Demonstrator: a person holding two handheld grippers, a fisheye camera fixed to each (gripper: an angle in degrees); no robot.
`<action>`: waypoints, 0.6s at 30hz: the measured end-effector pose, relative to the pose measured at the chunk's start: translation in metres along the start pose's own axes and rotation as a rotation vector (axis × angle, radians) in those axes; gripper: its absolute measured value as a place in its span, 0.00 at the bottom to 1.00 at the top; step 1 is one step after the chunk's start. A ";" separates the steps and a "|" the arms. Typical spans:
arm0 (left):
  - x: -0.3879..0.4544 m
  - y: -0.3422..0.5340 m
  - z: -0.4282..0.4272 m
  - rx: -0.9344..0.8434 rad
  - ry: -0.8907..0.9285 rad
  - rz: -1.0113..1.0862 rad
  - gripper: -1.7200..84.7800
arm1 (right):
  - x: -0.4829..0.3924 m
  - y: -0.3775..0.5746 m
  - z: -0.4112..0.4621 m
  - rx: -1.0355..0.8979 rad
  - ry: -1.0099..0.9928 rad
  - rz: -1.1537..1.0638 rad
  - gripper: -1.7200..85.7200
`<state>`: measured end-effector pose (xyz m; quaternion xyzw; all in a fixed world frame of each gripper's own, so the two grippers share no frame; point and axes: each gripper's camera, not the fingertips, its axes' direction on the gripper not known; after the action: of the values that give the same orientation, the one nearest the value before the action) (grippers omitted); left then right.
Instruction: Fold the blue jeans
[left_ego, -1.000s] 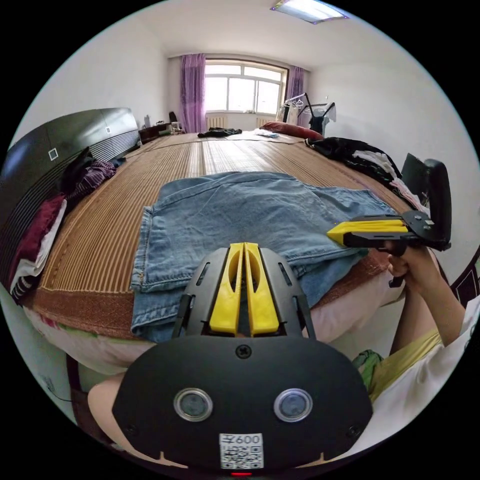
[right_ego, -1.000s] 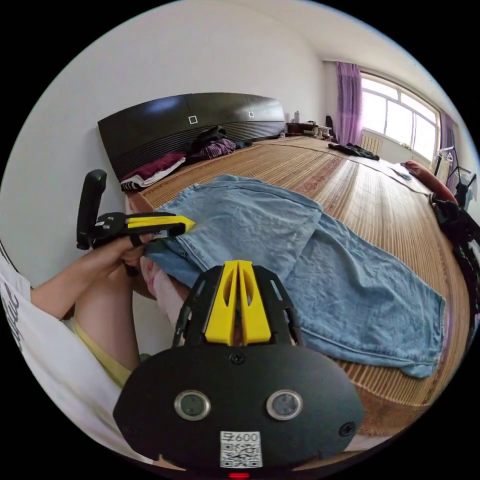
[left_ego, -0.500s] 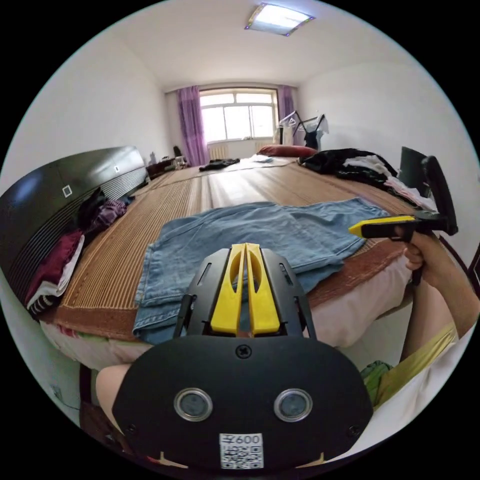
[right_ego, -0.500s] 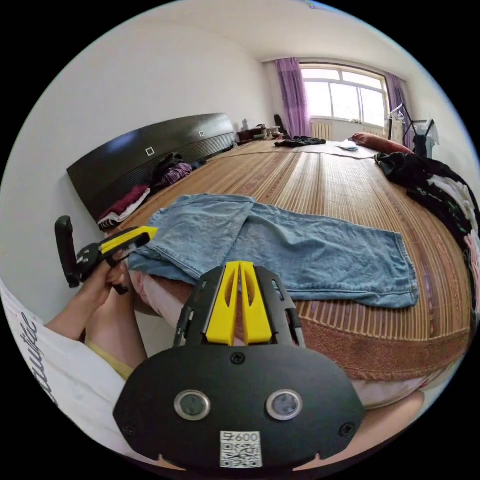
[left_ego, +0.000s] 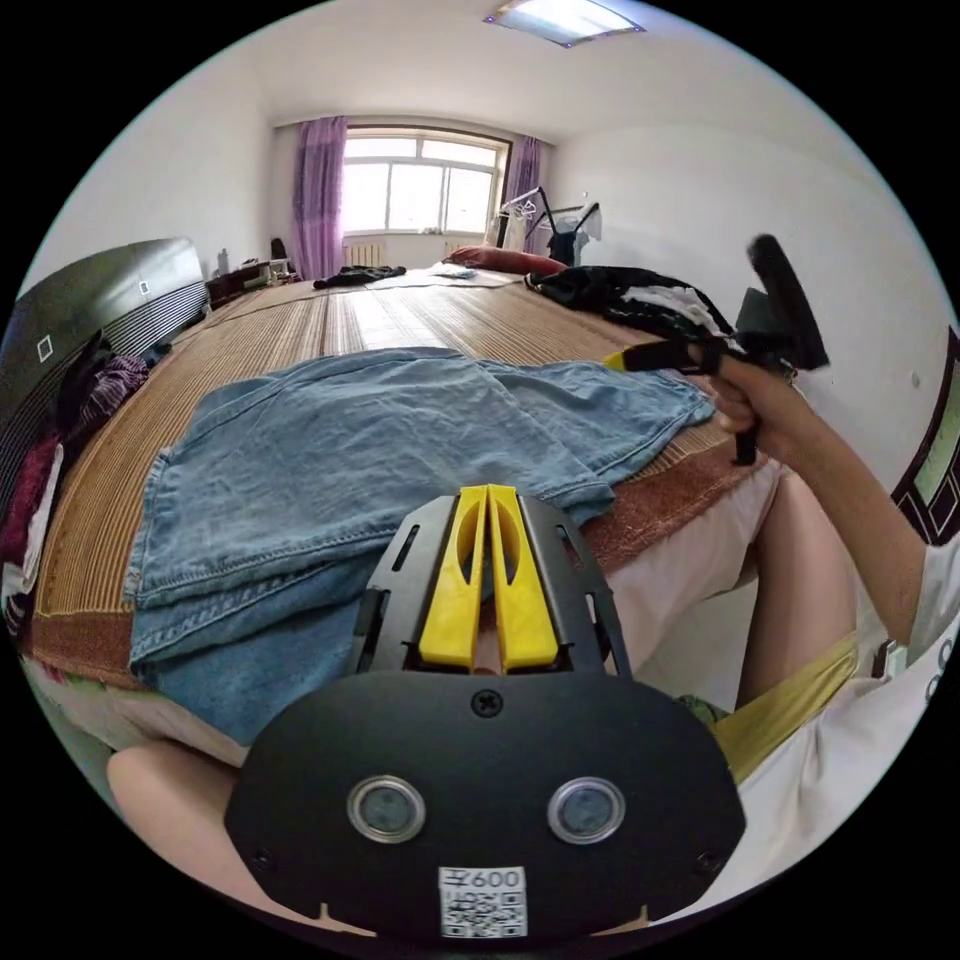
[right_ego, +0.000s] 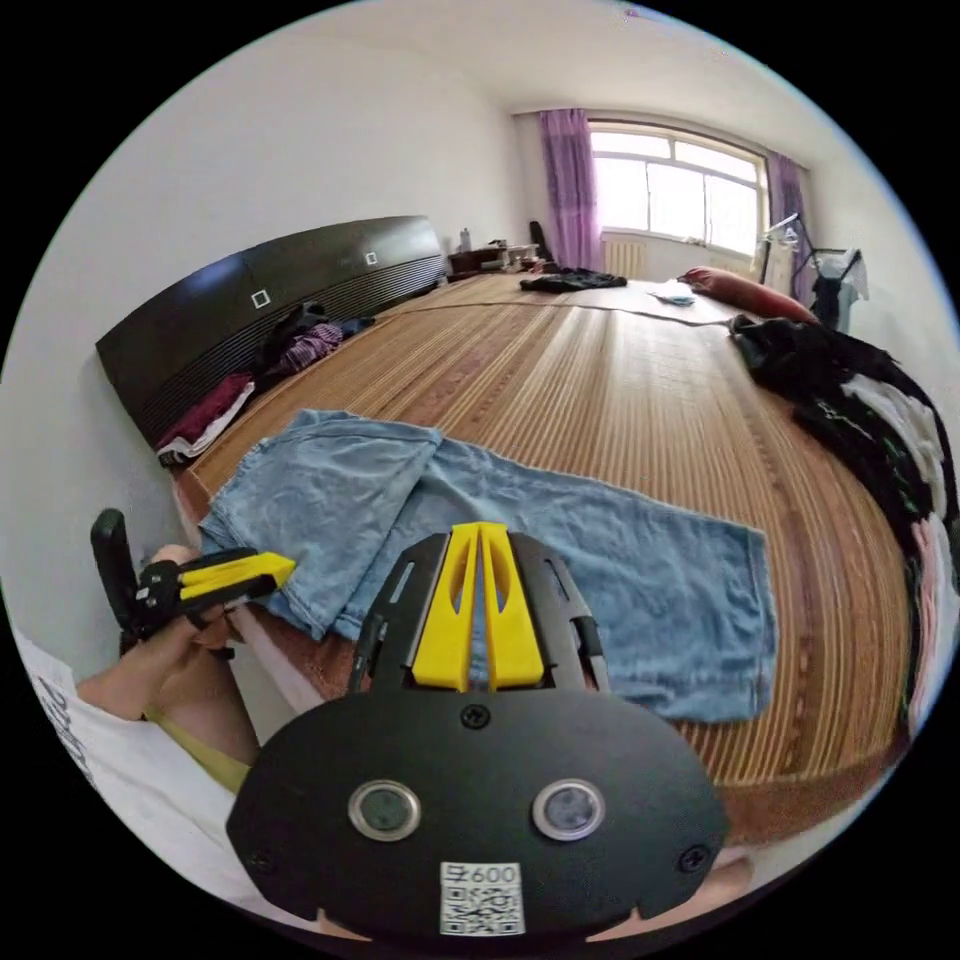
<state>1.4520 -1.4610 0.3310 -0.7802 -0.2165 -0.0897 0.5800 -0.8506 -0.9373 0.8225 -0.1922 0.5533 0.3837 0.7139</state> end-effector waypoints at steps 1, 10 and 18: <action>-0.007 0.004 0.001 0.006 0.012 -0.021 0.02 | -0.005 -0.026 0.018 -0.026 -0.051 -0.024 0.01; -0.034 0.027 0.004 0.022 0.010 -0.041 0.02 | 0.013 -0.125 0.102 -0.255 -0.169 0.010 0.01; -0.048 0.038 0.008 0.017 0.011 -0.011 0.02 | 0.079 -0.135 0.023 -0.255 0.139 0.115 0.01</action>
<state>1.4253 -1.4738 0.2764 -0.7734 -0.2184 -0.0955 0.5873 -0.7258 -0.9805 0.7351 -0.2752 0.5582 0.4770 0.6206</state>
